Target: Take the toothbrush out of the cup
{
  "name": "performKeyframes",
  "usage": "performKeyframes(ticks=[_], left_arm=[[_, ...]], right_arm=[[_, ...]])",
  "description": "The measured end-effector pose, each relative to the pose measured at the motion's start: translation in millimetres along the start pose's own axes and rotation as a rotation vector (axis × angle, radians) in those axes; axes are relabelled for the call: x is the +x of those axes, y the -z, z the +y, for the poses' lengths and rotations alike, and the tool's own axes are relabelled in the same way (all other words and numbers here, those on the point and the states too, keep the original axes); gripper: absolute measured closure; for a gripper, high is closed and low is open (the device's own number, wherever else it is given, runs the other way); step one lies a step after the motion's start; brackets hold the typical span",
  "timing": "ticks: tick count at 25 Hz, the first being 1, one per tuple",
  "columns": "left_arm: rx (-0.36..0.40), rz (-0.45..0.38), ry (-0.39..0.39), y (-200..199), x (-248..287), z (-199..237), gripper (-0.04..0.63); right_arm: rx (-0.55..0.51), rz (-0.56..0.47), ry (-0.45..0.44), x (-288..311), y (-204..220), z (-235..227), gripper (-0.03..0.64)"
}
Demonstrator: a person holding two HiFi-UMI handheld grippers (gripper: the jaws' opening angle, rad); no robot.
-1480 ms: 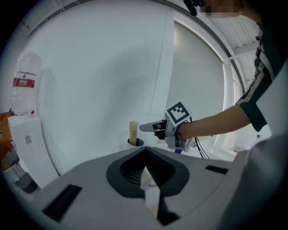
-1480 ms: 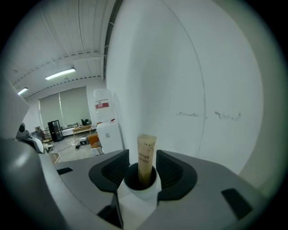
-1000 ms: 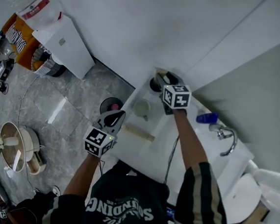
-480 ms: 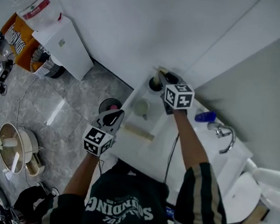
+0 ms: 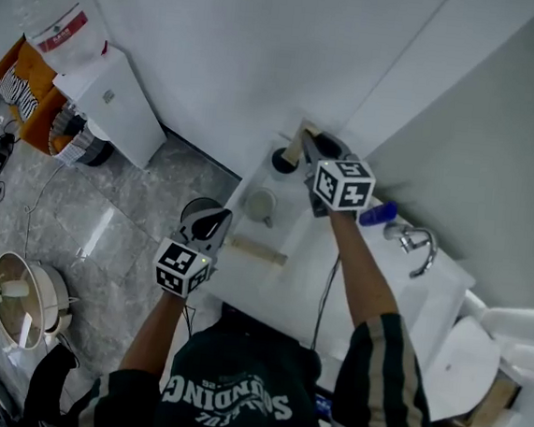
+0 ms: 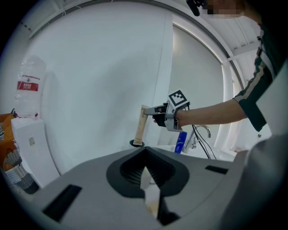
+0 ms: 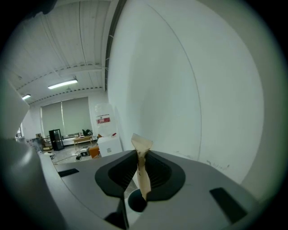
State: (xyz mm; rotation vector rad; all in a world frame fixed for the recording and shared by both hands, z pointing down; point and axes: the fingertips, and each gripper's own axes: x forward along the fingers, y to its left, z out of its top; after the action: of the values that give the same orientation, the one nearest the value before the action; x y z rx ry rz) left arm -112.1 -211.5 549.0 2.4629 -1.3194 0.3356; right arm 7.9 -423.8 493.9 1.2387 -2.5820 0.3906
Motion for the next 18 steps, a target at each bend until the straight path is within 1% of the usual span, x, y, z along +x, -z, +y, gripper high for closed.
performKeyframes(ticks=[4, 8, 12, 18], left_arm=[[0.016, -0.007, 0.026, -2, -3, -9, 0.595], [0.032, -0.02, 0.047, -6, -8, -15, 0.595], [0.045, -0.027, 0.07, -5, -14, -27, 0.595], [0.057, -0.02, 0.093, 1, -22, -41, 0.595]], right_arm=[[-0.031, -0.042, 0.01, -25, -17, 6, 0.565], [-0.052, -0.063, 0.028, -47, -22, 12, 0.565], [-0.051, -0.07, 0.044, -71, -16, 17, 0.566], [-0.013, -0.069, 0.076, -110, 9, 19, 0.566]])
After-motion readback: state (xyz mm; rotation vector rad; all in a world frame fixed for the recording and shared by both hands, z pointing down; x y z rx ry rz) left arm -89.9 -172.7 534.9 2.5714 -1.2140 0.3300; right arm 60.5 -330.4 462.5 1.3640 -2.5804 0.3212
